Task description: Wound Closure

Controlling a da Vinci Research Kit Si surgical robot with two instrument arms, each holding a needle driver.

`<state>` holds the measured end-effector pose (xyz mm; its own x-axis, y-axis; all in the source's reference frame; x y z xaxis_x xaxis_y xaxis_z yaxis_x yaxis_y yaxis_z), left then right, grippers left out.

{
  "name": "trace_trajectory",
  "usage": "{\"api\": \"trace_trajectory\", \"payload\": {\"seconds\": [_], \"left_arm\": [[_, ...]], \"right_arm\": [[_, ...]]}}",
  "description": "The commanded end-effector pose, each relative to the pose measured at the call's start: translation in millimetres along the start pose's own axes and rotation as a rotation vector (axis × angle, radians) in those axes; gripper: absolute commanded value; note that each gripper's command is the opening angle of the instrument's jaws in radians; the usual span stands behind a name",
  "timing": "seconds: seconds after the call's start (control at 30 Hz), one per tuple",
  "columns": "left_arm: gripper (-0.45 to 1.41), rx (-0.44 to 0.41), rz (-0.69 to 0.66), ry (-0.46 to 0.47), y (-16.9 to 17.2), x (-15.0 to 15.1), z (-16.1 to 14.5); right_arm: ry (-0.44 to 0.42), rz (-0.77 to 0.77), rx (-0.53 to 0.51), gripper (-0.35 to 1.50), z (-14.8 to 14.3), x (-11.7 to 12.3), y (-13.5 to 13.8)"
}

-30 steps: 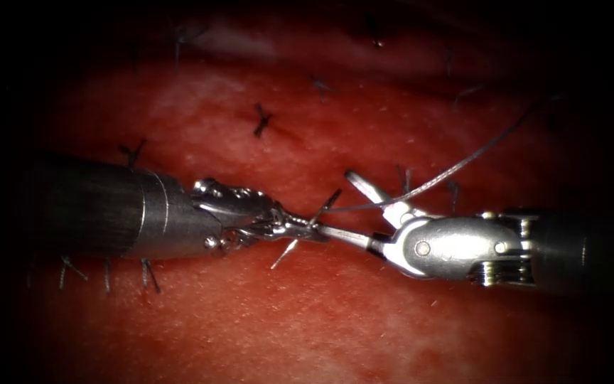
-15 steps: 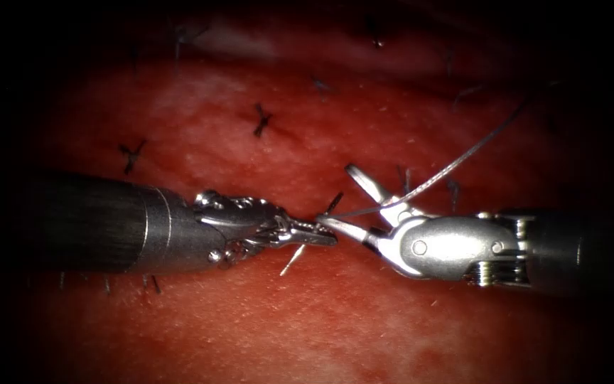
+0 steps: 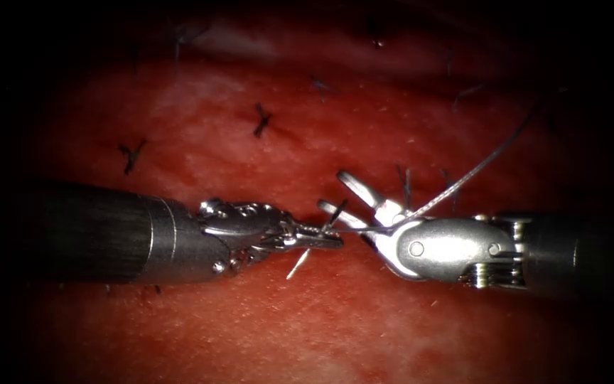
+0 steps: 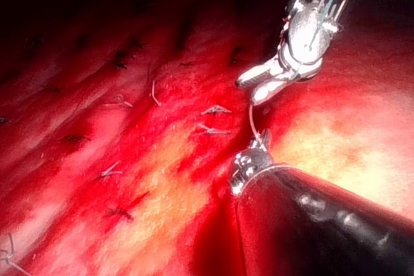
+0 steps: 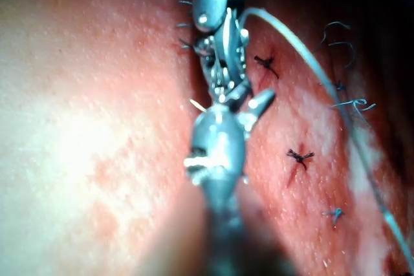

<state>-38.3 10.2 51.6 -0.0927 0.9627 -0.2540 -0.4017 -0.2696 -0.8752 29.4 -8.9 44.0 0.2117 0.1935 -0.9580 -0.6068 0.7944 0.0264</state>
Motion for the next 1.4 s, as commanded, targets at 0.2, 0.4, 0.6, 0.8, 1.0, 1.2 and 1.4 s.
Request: {"api": "trace_trajectory", "payload": {"seconds": [0.2,0.4,0.6,0.8,1.0,1.2,1.4], "left_arm": [[-0.45,-0.006,0.014,0.0,0.0,-0.2,0.3],[-0.13,-0.007,0.013,0.006,0.1,-0.2,0.4],[1.01,-0.014,0.098,0.054,0.2,-0.2,0.6],[1.2,0.055,0.394,0.064,0.3,-0.7,-0.4],[1.25,0.077,0.541,0.055,0.3,-1.8,-2.7],[1.1,0.099,0.577,-0.017,0.3,-3.7,-4.4],[0.73,0.125,0.597,-0.087,0.1,-6.0,-4.0]], "right_arm": [[-0.002,-0.004,-0.005,-0.35,0.8,-0.5,-0.3],[-0.023,-0.019,-0.002,-0.35,0.4,-0.5,-0.6],[-0.022,-0.062,0.029,-0.35,0.0,-0.5,0.0],[0.006,-0.084,0.146,-0.35,0.3,-1.3,0.8],[0.077,-0.211,0.339,-0.35,0.5,-3.3,3.0],[0.283,-0.367,0.49,-0.35,3.1,-5.4,6.2],[0.408,-0.388,0.61,-0.35,6.3,-5.9,7.1]]}}
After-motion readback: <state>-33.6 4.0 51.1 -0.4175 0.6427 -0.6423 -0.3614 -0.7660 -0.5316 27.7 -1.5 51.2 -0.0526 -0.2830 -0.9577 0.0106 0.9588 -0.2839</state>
